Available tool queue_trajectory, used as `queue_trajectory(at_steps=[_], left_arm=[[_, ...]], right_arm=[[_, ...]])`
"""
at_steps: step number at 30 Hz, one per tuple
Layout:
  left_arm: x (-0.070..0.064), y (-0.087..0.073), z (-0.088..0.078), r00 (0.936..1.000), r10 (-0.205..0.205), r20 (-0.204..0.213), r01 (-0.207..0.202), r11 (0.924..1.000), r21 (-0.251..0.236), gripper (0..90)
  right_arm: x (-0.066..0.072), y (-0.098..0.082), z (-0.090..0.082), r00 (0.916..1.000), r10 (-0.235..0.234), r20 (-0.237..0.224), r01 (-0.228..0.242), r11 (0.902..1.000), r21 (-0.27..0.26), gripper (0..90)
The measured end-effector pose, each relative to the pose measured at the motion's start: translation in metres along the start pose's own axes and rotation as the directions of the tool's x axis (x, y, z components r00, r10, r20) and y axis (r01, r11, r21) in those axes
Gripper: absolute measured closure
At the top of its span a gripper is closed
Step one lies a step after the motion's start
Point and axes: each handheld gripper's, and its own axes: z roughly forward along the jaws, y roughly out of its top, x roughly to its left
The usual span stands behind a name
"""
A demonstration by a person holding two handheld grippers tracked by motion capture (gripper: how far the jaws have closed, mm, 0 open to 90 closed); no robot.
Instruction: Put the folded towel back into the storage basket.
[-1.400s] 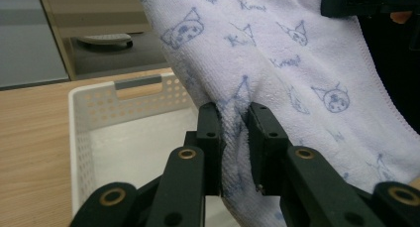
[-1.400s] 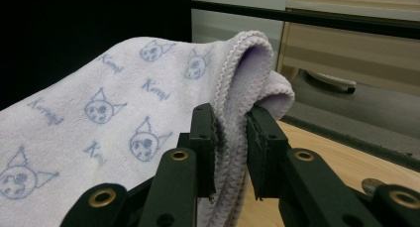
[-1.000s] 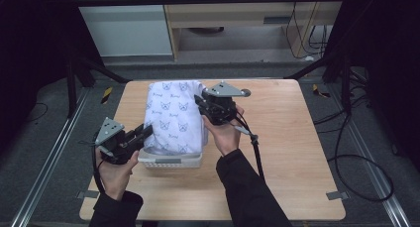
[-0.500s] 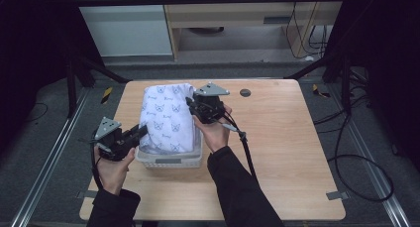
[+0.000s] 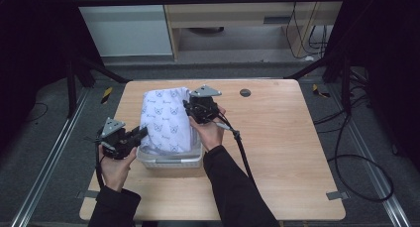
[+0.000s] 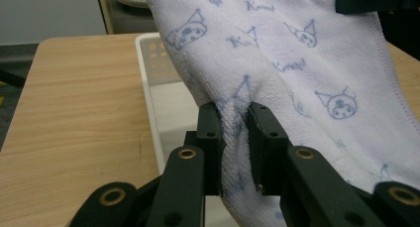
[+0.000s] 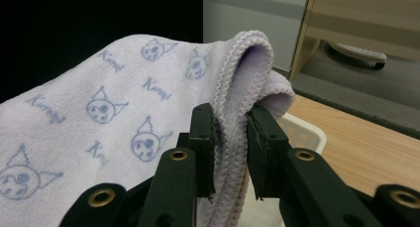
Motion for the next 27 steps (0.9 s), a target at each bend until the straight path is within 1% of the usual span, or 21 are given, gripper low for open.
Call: queue_trajectory(at_steps=[3,6,9,14,16,21,22,23,27], left_arm=[[0.001,-0.003,0.005,1.0000,0.001,-0.002,-0.001,0.9999,0.013,76.4],[0.001,-0.006,0.011,1.0000,0.005,-0.007,-0.005,0.9996,0.029,76.4],[0.001,-0.008,0.014,0.9999,0.010,-0.010,-0.010,0.9993,0.037,76.3],[0.000,-0.013,0.022,0.9996,0.021,-0.019,-0.020,0.9977,0.066,76.3],[0.000,-0.014,0.023,0.9996,0.021,-0.020,-0.020,0.9973,0.071,76.3],[0.000,-0.018,0.029,0.9993,0.029,-0.025,-0.027,0.9954,0.092,76.3],[0.000,-0.018,0.030,0.9991,0.033,-0.027,-0.030,0.9950,0.095,76.3],[-0.001,-0.019,0.031,0.9987,0.041,-0.031,-0.038,0.9942,0.101,76.3],[-0.002,-0.022,0.036,0.9982,0.046,-0.038,-0.042,0.9930,0.110,76.2]], right_arm=[[-0.001,-0.004,0.006,1.0000,0.009,0.000,-0.009,0.9999,0.014,74.6],[-0.002,-0.008,0.010,1.0000,0.006,0.006,-0.007,0.9996,0.027,74.6],[-0.003,-0.011,0.012,0.9999,0.010,0.006,-0.011,0.9994,0.034,74.6],[-0.007,-0.020,0.020,0.9998,0.018,0.012,-0.019,0.9980,0.060,74.6],[-0.007,-0.022,0.023,0.9998,0.015,0.012,-0.015,0.9975,0.069,74.5],[-0.008,-0.027,0.027,0.9998,0.013,0.015,-0.014,0.9965,0.082,74.5],[-0.009,-0.029,0.029,0.9996,0.021,0.017,-0.022,0.9961,0.086,74.4],[-0.010,-0.030,0.030,0.9997,0.018,0.019,-0.020,0.9959,0.088,74.5],[-0.012,-0.036,0.033,0.9993,0.028,0.023,-0.030,0.9951,0.094,74.4]])
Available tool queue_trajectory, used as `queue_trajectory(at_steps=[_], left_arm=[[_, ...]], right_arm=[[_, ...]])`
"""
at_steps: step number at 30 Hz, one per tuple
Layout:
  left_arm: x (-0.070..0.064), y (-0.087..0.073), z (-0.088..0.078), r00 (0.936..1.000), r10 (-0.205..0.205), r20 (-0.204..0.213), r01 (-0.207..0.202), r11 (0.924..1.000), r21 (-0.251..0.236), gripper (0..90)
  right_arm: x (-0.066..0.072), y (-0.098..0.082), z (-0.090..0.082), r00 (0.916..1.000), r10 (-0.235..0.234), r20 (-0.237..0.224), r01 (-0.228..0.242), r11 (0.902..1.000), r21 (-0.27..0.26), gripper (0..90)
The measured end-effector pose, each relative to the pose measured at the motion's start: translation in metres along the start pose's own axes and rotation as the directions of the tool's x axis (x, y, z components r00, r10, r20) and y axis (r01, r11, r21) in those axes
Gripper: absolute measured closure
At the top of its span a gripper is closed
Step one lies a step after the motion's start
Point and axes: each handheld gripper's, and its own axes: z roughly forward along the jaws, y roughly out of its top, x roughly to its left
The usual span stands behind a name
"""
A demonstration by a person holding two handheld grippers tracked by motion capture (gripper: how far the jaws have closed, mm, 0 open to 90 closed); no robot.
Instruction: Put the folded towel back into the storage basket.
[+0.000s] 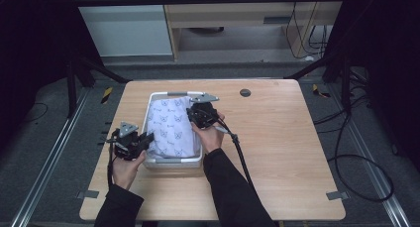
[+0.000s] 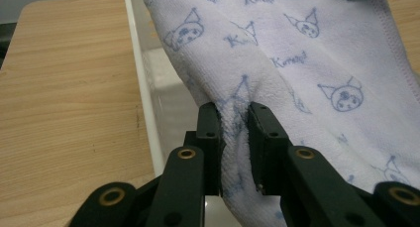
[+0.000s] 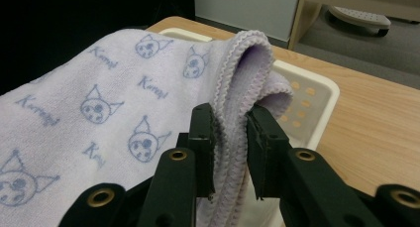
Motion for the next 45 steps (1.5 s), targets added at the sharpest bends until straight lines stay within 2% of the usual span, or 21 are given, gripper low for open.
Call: queue_trajectory(at_steps=[7,17,21,27,32,40,41,42,45], left_arm=[[0.000,-0.004,0.007,0.9998,0.005,-0.019,-0.005,0.9998,0.020,76.1],[0.002,-0.008,0.017,0.9997,0.004,-0.024,-0.003,0.9986,0.052,75.6],[0.001,-0.009,0.020,0.9993,0.016,-0.034,-0.014,0.9977,0.066,73.6],[0.000,-0.009,0.020,0.9988,0.022,-0.044,-0.018,0.9975,0.068,70.8],[0.000,-0.008,0.017,0.9986,0.015,-0.051,-0.013,0.9991,0.041,65.1],[0.000,-0.005,0.010,0.9991,-0.002,-0.043,0.002,0.9999,0.015,61.2],[0.000,-0.004,0.007,0.9992,-0.005,-0.040,0.005,1.0000,0.001,60.5],[0.000,-0.004,0.007,0.9992,-0.005,-0.040,0.005,1.0000,0.001,59.7],[0.002,-0.002,0.001,0.9997,-0.006,-0.023,0.005,0.9996,-0.029,56.4]], right_arm=[[0.000,-0.007,0.007,0.9999,-0.011,0.009,0.011,0.9999,0.010,74.3],[-0.001,-0.013,0.016,0.9998,-0.010,0.019,0.010,0.9995,0.030,73.6],[0.001,-0.015,0.019,0.9988,-0.034,0.036,0.032,0.9985,0.045,72.4],[0.001,-0.018,0.022,0.9979,-0.046,0.045,0.042,0.9959,0.080,70.1],[0.000,-0.021,0.026,0.9963,-0.070,0.050,0.064,0.9916,0.112,65.5],[-0.004,-0.015,0.014,0.9960,-0.073,0.051,0.069,0.9945,0.079,55.1],[-0.006,-0.014,0.007,0.9965,-0.067,0.050,0.064,0.9959,0.064,51.0],[-0.006,-0.014,0.007,0.9965,-0.067,0.050,0.064,0.9959,0.064,51.0],[-0.016,-0.013,-0.011,0.9975,-0.054,0.046,0.052,0.9982,0.029,41.3]])
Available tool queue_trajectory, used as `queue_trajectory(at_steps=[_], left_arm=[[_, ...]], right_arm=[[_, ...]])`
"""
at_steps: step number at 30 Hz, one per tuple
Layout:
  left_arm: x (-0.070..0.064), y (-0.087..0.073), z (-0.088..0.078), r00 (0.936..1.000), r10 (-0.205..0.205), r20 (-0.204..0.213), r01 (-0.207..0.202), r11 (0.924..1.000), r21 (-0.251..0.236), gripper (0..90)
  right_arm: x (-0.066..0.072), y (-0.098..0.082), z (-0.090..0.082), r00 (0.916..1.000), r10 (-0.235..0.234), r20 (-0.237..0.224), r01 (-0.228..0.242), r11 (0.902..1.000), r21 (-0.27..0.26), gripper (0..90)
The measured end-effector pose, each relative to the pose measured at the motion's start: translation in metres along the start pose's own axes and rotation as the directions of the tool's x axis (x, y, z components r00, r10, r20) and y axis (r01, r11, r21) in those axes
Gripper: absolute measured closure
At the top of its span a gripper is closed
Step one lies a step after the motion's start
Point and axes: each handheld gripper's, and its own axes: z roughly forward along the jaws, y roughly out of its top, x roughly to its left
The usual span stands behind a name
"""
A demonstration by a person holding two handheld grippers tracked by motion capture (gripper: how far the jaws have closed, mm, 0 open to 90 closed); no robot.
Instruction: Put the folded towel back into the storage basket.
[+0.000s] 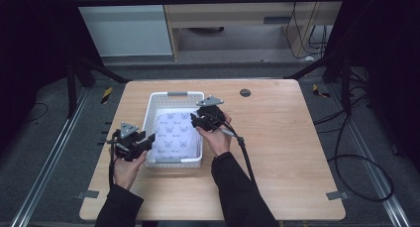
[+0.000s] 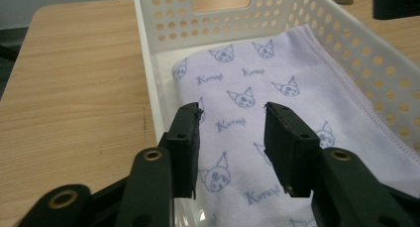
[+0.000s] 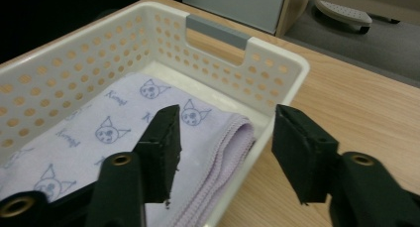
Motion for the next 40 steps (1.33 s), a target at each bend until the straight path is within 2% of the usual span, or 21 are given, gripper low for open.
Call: queue_trajectory(at_steps=[2,4,7,10,11,12,16,19,21,25,26,27,28,29,30,31,32,33,36,40], left_arm=[[0.001,0.001,-0.001,1.0000,-0.002,0.004,0.002,1.0000,-0.008,55.1],[0.002,0.001,-0.004,0.9998,-0.003,0.017,0.003,0.9998,-0.019,51.3],[0.003,0.001,-0.007,0.9997,-0.001,0.024,0.002,0.9993,-0.038,46.7],[0.003,0.001,-0.009,0.9994,-0.001,0.035,0.002,0.9989,-0.047,42.7],[0.003,0.001,-0.009,0.9994,-0.001,0.035,0.002,0.9989,-0.047,40.9],[0.003,0.002,-0.010,0.9988,0.004,0.048,-0.002,0.9988,-0.048,38.7],[0.001,0.002,-0.013,0.9986,0.028,0.045,-0.026,0.9984,-0.050,34.6],[0.000,0.001,-0.016,0.9980,0.043,0.047,-0.040,0.9978,-0.053,31.6],[0.000,0.000,-0.017,0.9973,0.051,0.053,-0.048,0.9974,-0.054,29.8],[0.000,-0.001,-0.020,0.9966,0.065,0.051,-0.062,0.9966,-0.055,28.7],[0.000,-0.002,-0.021,0.9966,0.067,0.047,-0.065,0.9965,-0.053,28.1],[0.000,-0.002,-0.021,0.9966,0.067,0.047,-0.065,0.9965,-0.053,28.1],[0.000,-0.003,-0.022,0.9967,0.066,0.047,-0.064,0.9965,-0.054,27.9],[0.000,-0.003,-0.022,0.9967,0.066,0.047,-0.064,0.9965,-0.054,27.8],[0.001,-0.005,-0.024,0.9965,0.071,0.045,-0.068,0.9961,-0.056,27.8],[0.001,-0.005,-0.024,0.9965,0.071,0.045,-0.068,0.9961,-0.056,27.8],[0.003,-0.006,-0.026,0.9968,0.068,0.042,-0.066,0.9963,-0.056,27.8],[0.003,-0.006,-0.026,0.9968,0.068,0.042,-0.066,0.9963,-0.056,27.8],[0.008,-0.008,-0.031,0.9976,0.062,0.032,-0.060,0.9959,-0.068,28.1],[0.012,-0.012,-0.035,0.9979,0.062,0.020,-0.060,0.9955,-0.074,29.5]], right_arm=[[-0.002,0.000,-0.004,1.0000,0.005,-0.004,-0.005,1.0000,-0.005,39.2],[-0.010,0.000,-0.020,0.9998,0.015,-0.017,-0.015,0.9997,-0.019,31.3],[-0.018,-0.003,-0.039,0.9998,0.012,-0.017,-0.013,0.9992,-0.039,24.5],[-0.027,-0.010,-0.056,0.9996,0.023,-0.018,-0.024,0.9983,-0.054,21.4],[-0.027,-0.010,-0.056,0.9996,0.023,-0.018,-0.024,0.9983,-0.054,21.4],[-0.034,-0.016,-0.068,0.9993,0.030,-0.023,-0.031,0.9979,-0.057,19.6],[-0.044,-0.027,-0.087,0.9983,0.051,-0.028,-0.053,0.9969,-0.058,16.9],[-0.058,-0.044,-0.111,0.9974,0.069,-0.018,-0.070,0.9952,-0.069,14.3],[-0.065,-0.053,-0.121,0.9967,0.079,-0.015,-0.080,0.9939,-0.076,13.5],[-0.075,-0.066,-0.132,0.9953,0.096,-0.010,-0.097,0.9922,-0.079,12.0],[-0.083,-0.077,-0.140,0.9940,0.109,-0.009,-0.110,0.9911,-0.076,11.8],[-0.083,-0.077,-0.140,0.9940,0.109,-0.009,-0.110,0.9911,-0.076,11.8],[-0.087,-0.086,-0.145,0.9937,0.112,-0.006,-0.112,0.9910,-0.073,11.7],[-0.087,-0.086,-0.145,0.9937,0.112,-0.006,-0.112,0.9910,-0.073,11.7],[-0.092,-0.096,-0.149,0.9943,0.107,0.005,-0.106,0.9923,-0.065,11.6],[-0.092,-0.096,-0.149,0.9943,0.107,0.005,-0.106,0.9923,-0.065,11.6],[-0.097,-0.106,-0.154,0.9943,0.104,0.022,-0.103,0.9931,-0.057,11.6],[-0.097,-0.106,-0.154,0.9943,0.104,0.022,-0.103,0.9931,-0.057,11.6],[-0.108,-0.121,-0.165,0.9916,0.128,0.015,-0.127,0.9891,-0.074,12.2],[-0.114,-0.131,-0.174,0.9921,0.123,0.028,-0.120,0.9891,-0.085,12.8]])
